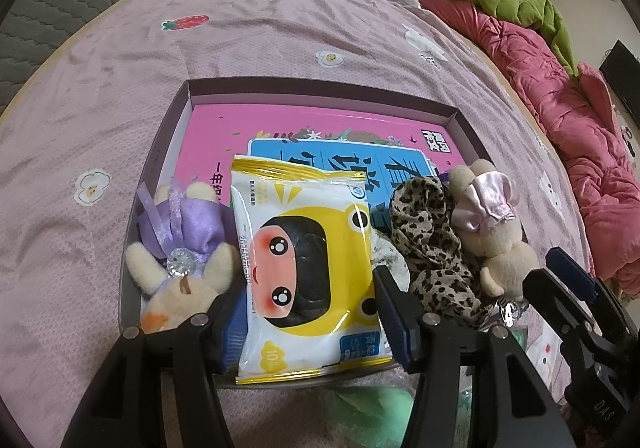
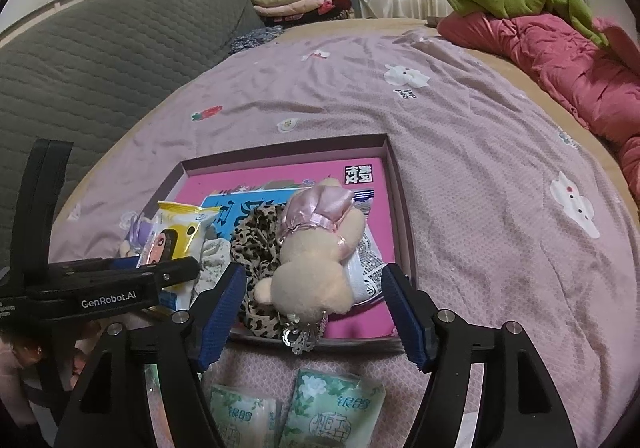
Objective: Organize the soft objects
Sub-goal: 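Open both tools and release the wipes packet and bunny in the tray, then withdraw both open tools up and back from the tray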
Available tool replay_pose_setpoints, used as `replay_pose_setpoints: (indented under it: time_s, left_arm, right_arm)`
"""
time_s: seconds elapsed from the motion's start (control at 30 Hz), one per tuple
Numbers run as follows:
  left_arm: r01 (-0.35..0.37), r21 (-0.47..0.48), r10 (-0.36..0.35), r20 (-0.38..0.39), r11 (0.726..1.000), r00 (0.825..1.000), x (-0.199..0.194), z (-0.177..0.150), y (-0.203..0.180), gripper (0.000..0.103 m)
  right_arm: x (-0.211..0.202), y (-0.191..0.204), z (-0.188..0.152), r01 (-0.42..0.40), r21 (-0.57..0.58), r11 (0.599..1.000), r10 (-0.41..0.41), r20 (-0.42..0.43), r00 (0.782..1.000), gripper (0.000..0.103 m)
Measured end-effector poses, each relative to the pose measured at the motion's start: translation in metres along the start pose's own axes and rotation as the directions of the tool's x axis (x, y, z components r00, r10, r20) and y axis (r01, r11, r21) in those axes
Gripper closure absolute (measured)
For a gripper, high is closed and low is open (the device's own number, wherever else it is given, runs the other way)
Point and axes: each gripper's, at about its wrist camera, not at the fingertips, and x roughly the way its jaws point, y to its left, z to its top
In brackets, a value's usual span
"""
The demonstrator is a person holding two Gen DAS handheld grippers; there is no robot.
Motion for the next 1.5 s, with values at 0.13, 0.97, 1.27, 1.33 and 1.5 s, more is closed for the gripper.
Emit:
replay_pose_setpoints:
  time_s: [0.13, 0.97, 1.27, 1.33, 1.5]
  left_arm:
    - [0.007, 0.004, -0.007, 0.003, 1.000, 1.000, -0.002, -0.001, 0.002, 0.044]
    - [0.048, -0.015, -0.047, 0.053, 0.999, 0.997, -0.030, -0.003, 0.011, 0.042]
    - [0.062, -0.025, -0.060, 0.099, 0.998, 0.993, -0.053, 0.001, 0.011, 0.041]
    - [0.067, -0.024, -0.064, 0.108, 0.997, 0.992, -0.059, 0.000, 0.010, 0.041]
    - [0.074, -0.025, -0.070, 0.122, 0.997, 0.990, -0.071, -0.003, 0.009, 0.038]
  right_arm:
    - [-0.002, 0.000, -0.001, 0.003, 0.002, 1.000, -0.003, 0.001, 1.000, 0.031]
    - [-0.016, 0.004, 0.002, 0.016, -0.010, 1.000, -0.015, 0.018, 1.000, 0.030]
    - [-0.029, 0.007, 0.006, 0.018, -0.010, 1.000, -0.018, 0.041, 0.999, 0.030]
    - [-0.032, 0.009, 0.007, 0.020, -0.014, 1.000, -0.019, 0.048, 0.999, 0.030]
    - [-0.041, 0.012, 0.008, 0.021, -0.018, 1.000, -0.019, 0.064, 0.998, 0.030]
